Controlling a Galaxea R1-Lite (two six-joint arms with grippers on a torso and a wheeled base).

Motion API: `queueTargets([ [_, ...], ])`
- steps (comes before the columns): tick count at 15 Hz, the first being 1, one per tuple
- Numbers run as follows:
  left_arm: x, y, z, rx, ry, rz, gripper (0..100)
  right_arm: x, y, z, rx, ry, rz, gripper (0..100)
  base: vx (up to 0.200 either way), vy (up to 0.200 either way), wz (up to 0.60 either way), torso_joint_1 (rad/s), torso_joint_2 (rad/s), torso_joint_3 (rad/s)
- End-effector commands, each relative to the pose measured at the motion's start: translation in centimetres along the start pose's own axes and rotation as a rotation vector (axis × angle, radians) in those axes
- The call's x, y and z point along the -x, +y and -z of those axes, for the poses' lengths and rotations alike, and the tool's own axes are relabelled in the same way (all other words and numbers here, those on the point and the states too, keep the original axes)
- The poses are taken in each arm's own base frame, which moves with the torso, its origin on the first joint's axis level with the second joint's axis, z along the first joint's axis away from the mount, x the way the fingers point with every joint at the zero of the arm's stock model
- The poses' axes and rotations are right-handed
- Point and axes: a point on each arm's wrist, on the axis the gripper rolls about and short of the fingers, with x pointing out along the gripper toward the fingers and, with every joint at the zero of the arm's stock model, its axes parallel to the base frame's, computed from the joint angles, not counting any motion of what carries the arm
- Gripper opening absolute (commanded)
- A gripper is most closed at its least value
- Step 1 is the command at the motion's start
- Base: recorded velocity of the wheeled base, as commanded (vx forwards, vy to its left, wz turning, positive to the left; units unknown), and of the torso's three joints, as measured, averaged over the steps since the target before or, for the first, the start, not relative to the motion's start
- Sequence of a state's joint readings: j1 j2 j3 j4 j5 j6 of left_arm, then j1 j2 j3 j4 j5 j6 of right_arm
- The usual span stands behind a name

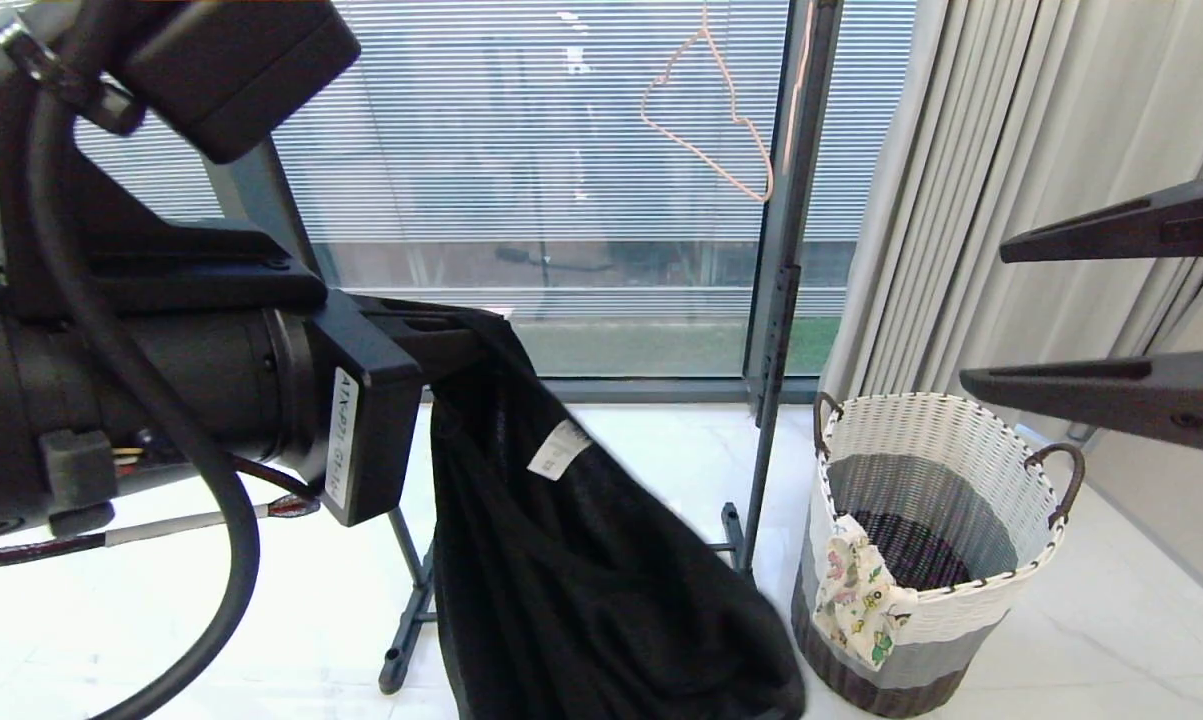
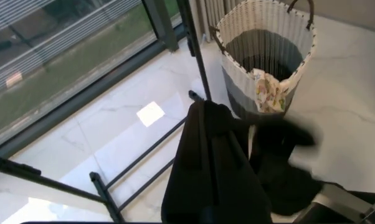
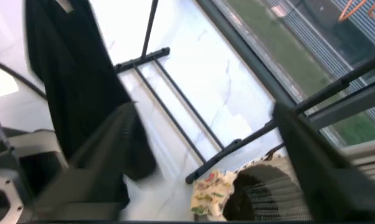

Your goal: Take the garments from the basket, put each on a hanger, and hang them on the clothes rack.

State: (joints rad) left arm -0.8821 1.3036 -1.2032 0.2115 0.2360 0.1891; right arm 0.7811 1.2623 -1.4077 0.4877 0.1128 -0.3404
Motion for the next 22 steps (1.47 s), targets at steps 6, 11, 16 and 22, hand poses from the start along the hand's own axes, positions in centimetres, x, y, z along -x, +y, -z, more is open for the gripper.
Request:
queueTargets([
  [6,3.6,5.1,7.1,0.092,0.186,-0.393,0,4.1,-2.0,6.7,-0.237,0.312,0.476,100,0.0,0.0,0.0,0.0,0.0,0.0],
  [11,7.1,5.9,9.5,0.15,0.195,-0.557,0,5.3,-1.2,10.3,-0.264,0.45,0.646,100,0.0,0.04,0.0,0.0,0.0,0.0],
  [16,6.8,6.1,9.6,0.157,0.211,-0.566,0,4.7,-1.6,10.4,-0.259,0.405,0.682,100,0.0,0.2,0.0,0.0,0.0,0.001],
  [22,6.6,6.0,10.2,0.155,0.234,-0.56,0,3.4,-2.4,10.6,-0.26,0.4,0.688,100,0.0,0.033,0.0,0.0,0.0,0.0],
])
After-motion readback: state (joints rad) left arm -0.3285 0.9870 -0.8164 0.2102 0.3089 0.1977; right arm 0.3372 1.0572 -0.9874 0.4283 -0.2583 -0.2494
